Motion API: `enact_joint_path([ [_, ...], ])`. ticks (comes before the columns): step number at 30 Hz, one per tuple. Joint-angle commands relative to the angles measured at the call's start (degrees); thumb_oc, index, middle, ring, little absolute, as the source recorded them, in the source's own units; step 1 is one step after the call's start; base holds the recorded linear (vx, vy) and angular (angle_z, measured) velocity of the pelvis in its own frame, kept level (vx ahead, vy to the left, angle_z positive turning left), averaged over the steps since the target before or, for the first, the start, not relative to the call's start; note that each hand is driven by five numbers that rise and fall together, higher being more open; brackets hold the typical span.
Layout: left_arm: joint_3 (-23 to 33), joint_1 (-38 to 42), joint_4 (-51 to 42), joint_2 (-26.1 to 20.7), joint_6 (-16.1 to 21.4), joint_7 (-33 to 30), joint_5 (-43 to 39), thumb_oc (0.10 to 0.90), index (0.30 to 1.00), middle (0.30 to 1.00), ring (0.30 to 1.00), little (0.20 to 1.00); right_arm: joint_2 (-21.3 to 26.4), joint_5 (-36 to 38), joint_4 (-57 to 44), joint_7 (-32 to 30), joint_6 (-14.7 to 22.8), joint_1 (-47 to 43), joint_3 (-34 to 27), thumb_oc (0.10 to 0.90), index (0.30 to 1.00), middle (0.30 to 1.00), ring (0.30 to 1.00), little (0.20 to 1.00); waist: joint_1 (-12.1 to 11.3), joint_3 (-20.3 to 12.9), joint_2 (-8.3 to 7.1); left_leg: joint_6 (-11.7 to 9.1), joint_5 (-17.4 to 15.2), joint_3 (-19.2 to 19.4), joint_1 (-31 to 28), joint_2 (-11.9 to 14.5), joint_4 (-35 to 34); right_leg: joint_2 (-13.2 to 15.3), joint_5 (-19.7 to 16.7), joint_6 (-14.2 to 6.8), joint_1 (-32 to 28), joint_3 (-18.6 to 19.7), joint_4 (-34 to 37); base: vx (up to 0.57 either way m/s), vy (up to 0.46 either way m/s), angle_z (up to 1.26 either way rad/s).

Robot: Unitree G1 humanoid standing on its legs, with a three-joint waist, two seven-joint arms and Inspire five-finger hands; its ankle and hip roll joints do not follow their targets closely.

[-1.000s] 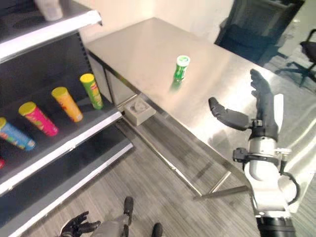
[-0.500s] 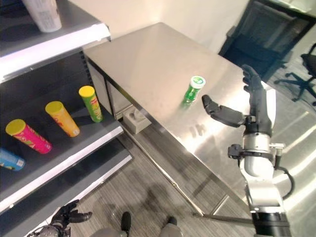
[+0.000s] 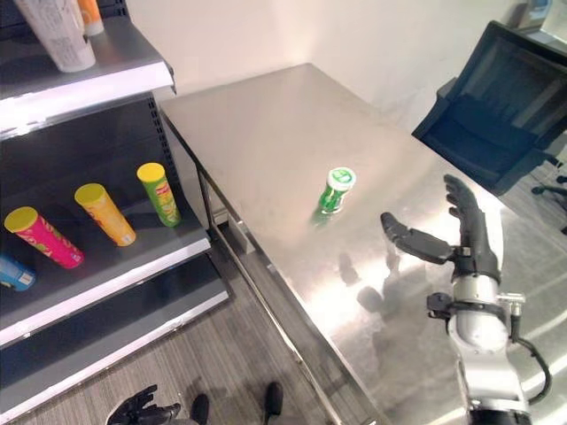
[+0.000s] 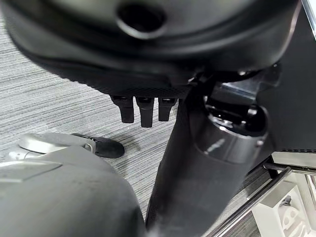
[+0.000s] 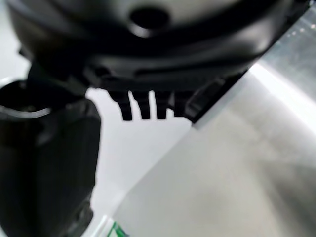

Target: Put the goods on the table back onto the shelves and tidy them up.

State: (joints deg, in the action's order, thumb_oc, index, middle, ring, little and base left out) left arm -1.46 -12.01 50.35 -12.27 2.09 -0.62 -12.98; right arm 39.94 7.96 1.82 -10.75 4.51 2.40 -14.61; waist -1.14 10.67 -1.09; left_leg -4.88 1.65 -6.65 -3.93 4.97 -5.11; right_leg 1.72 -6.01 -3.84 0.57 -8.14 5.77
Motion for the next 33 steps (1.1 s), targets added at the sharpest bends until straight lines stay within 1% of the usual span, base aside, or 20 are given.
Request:
enact_joint_path([
  [1, -0.37, 1.15, 0.40, -4.41, 1.30, 0.17, 1.26, 0.800, 0.900, 0.900, 0.900, 0.900, 5.04, 0.87, -4.12, -1.19, 4.60, -4.15, -3.23, 0.800, 0.900, 0.900, 0.900, 0.900, -1.22, -2.85, -2.09, -1.07, -1.46, 3.87, 2.37, 0.53, 0.86, 5.04, 3.52, -5.05, -2.09, -2.24, -0.98, 0.00, -0.114, 0.03],
  [2, 0.03, 0.58, 0.11, -4.98, 1.45, -0.10, 0.18, 0.800, 0.900, 0.900, 0.900, 0.900, 5.34, 1.82, -0.79, -0.02, 3.91, -6.13, 1.04, 0.800, 0.900, 0.900, 0.900, 0.900, -2.18, -2.70, -1.60, -1.91, -0.57, 3.60, 2.75, 1.20, 0.47, 4.53, 4.02, -4.64, -2.33, -3.46, -0.77, 0.01, -0.132, 0.02],
  [4, 0.25, 0.53, 0.19, -4.98, 1.47, -0.20, 0.12, 0.800, 0.900, 0.900, 0.900, 0.900, 5.40, 1.70, -0.09, 0.14, 3.78, -6.66, 1.96, 0.800, 0.900, 0.900, 0.900, 0.900, -2.12, -2.75, -1.48, -2.03, -0.43, 3.41, 2.85, 1.29, 0.37, 4.48, 4.15, -4.59, -2.47, -3.94, -0.77, 0.01, -0.081, 0.07],
  [8, -0.05, -0.22, -0.07, -4.77, 1.46, -0.23, 0.07, 0.800, 0.900, 0.900, 0.900, 0.900, 5.42, 0.27, 2.29, -0.31, 3.24, -8.52, 4.61, 0.800, 0.900, 0.900, 0.900, 0.900, -2.89, -2.96, -0.75, -2.36, -0.02, 3.09, 2.96, 1.27, 0.11, 4.61, 4.50, -4.45, -3.11, -4.95, -0.77, 0.02, -0.029, 0.24],
  [13, -0.53, -0.39, 0.14, -4.65, 1.58, -0.70, -0.24, 0.800, 0.900, 0.900, 0.900, 0.900, 5.65, -0.90, 6.00, -1.44, 2.58, -12.72, 8.09, 0.800, 0.900, 0.900, 0.900, 0.900, -3.74, -3.07, -0.24, -2.49, 0.20, 2.54, 3.32, 0.95, 0.11, 4.92, 4.50, -4.41, -3.50, -6.15, -0.77, 0.01, -0.003, 0.14],
  [14, -0.83, -0.52, -0.29, -4.71, 1.54, -0.86, -0.66, 0.800, 0.900, 0.900, 0.900, 0.900, 6.02, -1.70, 7.59, -2.11, 2.42, -14.62, 9.60, 0.800, 0.900, 0.900, 0.900, 0.900, -4.06, -3.05, -0.11, -2.53, 0.28, 2.26, 3.55, 0.82, 0.11, 5.08, 4.53, -4.43, -3.58, -6.64, -0.77, 0.01, 0.004, 0.25],
  [21, -1.60, -0.04, -0.03, -4.88, 1.40, -1.73, -1.18, 0.800, 0.900, 0.900, 0.900, 0.900, 5.99, -3.33, 12.52, -4.70, 1.16, -19.11, 12.31, 0.800, 0.900, 0.900, 0.900, 0.900, -5.21, -3.13, 0.02, -2.33, 0.23, 0.98, 3.63, 0.20, 0.11, 5.60, 4.73, -4.39, -4.58, -7.94, -0.77, 0.02, 0.008, 0.15],
  [27, -2.02, -0.05, 0.15, -4.97, 1.25, -1.89, -1.32, 0.800, 0.900, 0.900, 0.900, 0.900, 6.24, -3.95, 15.55, -5.97, 0.33, -20.35, 12.65, 0.800, 0.900, 0.900, 0.900, 0.900, -6.12, -3.04, 0.01, -2.18, 0.20, -0.32, 3.85, -0.36, 0.11, 5.99, 4.94, -4.48, -5.20, -9.30, -0.82, 0.02, 0.006, 0.13],
  [28, -2.10, -0.12, 0.19, -4.95, 1.18, -1.93, -1.34, 0.800, 0.900, 0.900, 0.900, 0.900, 6.13, -4.06, 16.07, -6.27, 0.24, -20.66, 12.74, 0.590, 0.585, 0.585, 0.585, 0.585, -6.26, -3.05, -0.01, -2.14, 0.18, -0.54, 3.85, -0.42, 0.11, 6.05, 4.97, -4.48, -5.29, -9.42, -0.82, 0.02, 0.003, 0.15],
  [29, -2.13, -0.10, 0.28, -4.96, 1.13, -1.96, -1.42, 0.800, 0.900, 0.900, 0.900, 0.900, 6.16, -4.22, 16.73, -6.58, 0.06, -21.02, 12.76, 0.475, 0.413, 0.413, 0.413, 0.413, -6.31, -3.08, -0.03, -2.13, 0.16, -0.68, 3.87, -0.48, 0.11, 6.11, 4.99, -4.50, -5.36, -9.59, -0.82, 0.02, 0.006, 0.16],
  [30, -2.24, -0.05, 0.30, -4.94, 1.11, -2.05, -1.49, 0.800, 0.900, 0.900, 0.900, 0.900, 6.17, -4.46, 17.20, -7.03, -0.11, -21.47, 12.86, 0.400, 0.300, 0.300, 0.300, 0.300, -6.47, -3.08, -0.07, -2.10, 0.17, -0.81, 3.89, -0.55, 0.11, 6.17, 5.01, -4.49, -5.44, -9.70, -0.84, 0.02, 0.004, 0.18],
  [33, -2.24, 0.25, 0.58, -4.82, 1.12, -2.40, -1.64, 0.800, 0.900, 0.900, 0.900, 0.900, 6.05, -4.48, 17.73, -7.78, -0.24, -21.72, 12.54, 0.400, 0.300, 0.300, 0.300, 0.300, -6.57, -3.08, -0.07, -2.03, 0.13, -1.12, 3.98, -0.70, 0.11, 6.34, 5.13, -4.48, -5.54, -10.15, -0.92, 0.02, 0.009, 0.07],
])
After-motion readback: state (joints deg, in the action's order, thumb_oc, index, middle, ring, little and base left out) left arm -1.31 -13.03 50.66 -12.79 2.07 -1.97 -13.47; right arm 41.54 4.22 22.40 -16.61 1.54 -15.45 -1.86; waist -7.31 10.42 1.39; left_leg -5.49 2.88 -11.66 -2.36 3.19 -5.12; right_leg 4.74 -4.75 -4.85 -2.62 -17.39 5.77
